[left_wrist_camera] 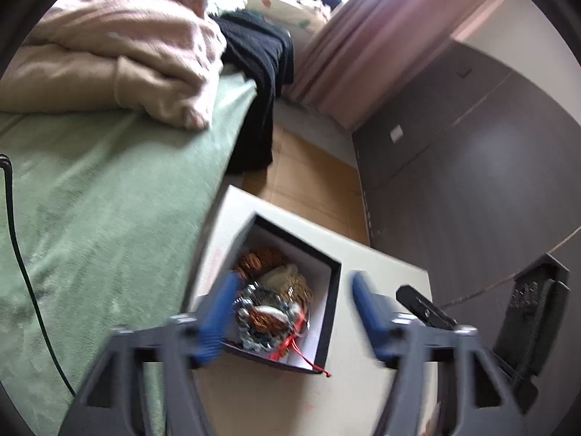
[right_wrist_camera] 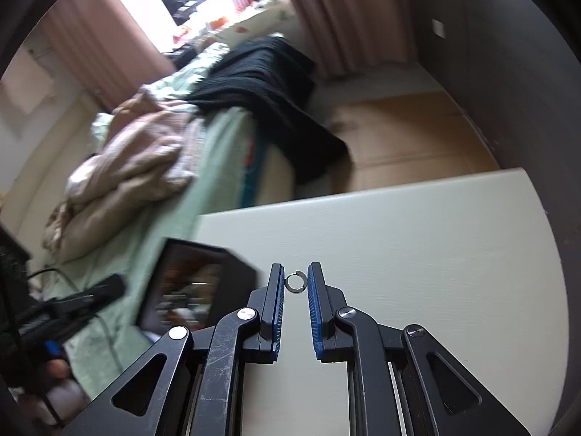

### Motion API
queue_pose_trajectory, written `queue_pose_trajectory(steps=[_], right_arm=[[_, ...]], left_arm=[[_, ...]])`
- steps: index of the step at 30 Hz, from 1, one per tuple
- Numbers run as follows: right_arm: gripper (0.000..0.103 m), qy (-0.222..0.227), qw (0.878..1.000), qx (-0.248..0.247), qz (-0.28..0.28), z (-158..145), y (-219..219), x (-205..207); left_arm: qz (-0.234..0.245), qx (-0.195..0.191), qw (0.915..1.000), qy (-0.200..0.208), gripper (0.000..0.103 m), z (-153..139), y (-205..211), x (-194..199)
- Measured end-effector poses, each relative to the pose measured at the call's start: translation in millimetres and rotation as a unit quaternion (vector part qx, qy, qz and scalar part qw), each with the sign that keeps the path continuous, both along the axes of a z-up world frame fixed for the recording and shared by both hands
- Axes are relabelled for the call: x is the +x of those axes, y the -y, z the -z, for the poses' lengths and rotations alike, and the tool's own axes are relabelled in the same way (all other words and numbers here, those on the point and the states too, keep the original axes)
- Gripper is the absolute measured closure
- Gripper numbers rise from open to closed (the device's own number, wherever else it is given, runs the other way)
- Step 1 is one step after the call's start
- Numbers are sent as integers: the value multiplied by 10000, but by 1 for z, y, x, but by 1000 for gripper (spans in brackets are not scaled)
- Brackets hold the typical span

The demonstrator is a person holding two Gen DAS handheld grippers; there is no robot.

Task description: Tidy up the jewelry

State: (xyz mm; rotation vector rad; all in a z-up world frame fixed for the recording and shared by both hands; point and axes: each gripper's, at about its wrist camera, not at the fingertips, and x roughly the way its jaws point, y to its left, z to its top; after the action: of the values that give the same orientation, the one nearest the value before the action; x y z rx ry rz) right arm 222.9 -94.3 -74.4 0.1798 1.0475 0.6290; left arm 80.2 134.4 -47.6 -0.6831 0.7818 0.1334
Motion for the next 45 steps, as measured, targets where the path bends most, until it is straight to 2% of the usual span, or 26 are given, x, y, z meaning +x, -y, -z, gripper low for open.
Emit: queue_pose_trajectory(steps=[2,5,8,11,12,13,14,18,20,22,29,33,36,39,42,44,45], right_arm=[[88,123,9997,151,-148,-12,-9,-10],[88,262,9983,380,-363,-26,-25,-22],[88,266,9967,593,-478,-29,-38,-27],[86,407,9950,756,-515,-30,-49,-30],[71,417,9952,716,-516,-27,-53,-30],[52,348,9963,601,-505,-23,-56,-29],[48,233,9976,470,-448,-19,-56,-28],[47,51,9983,506,-282,-15,-41,-25],[45,87,9986,463,-224,-18,-34,-25],[38,129,9989,425,-139,-22,-25,-27],[36,220,9994,260,-3,-35,-2,-40],[18,218,9996,185,38,-43,9,-48],[18,276,9995,71,113,-48,20,-56],[8,235,9996,42,160,-51,32,-67],[6,296,9992,-22,270,-54,45,-77],[5,316,9989,-65,333,-57,54,-82],[1,350,9987,-81,370,-60,59,-84]], left_arm=[[-94,75,9999,89,27,-5,-3,-6],[-180,-22,9998,86,26,-4,-10,-10],[-224,-106,9997,88,26,-3,-15,-12],[-209,-19,9996,195,26,-8,-14,-16],[-205,-3,9995,242,27,-10,-14,-17],[-213,-4,9994,262,27,-11,-13,-17],[-224,-17,9994,277,27,-11,-13,-17],[-238,1,9993,304,27,-12,-8,-20],[-228,77,9992,327,27,-14,-5,-22],[-225,163,9990,336,26,-16,-1,-25],[-62,442,9985,309,27,-21,17,-32],[107,720,9971,211,27,-25,34,-36],[211,1038,9941,238,26,-29,48,-40],[288,1278,9910,265,26,-32,60,-44],[372,1372,9894,310,26,-33,70,-48],[390,1358,9893,368,19,-35,75,-51],[389,1395,9887,397,14,-36,78,-53]])
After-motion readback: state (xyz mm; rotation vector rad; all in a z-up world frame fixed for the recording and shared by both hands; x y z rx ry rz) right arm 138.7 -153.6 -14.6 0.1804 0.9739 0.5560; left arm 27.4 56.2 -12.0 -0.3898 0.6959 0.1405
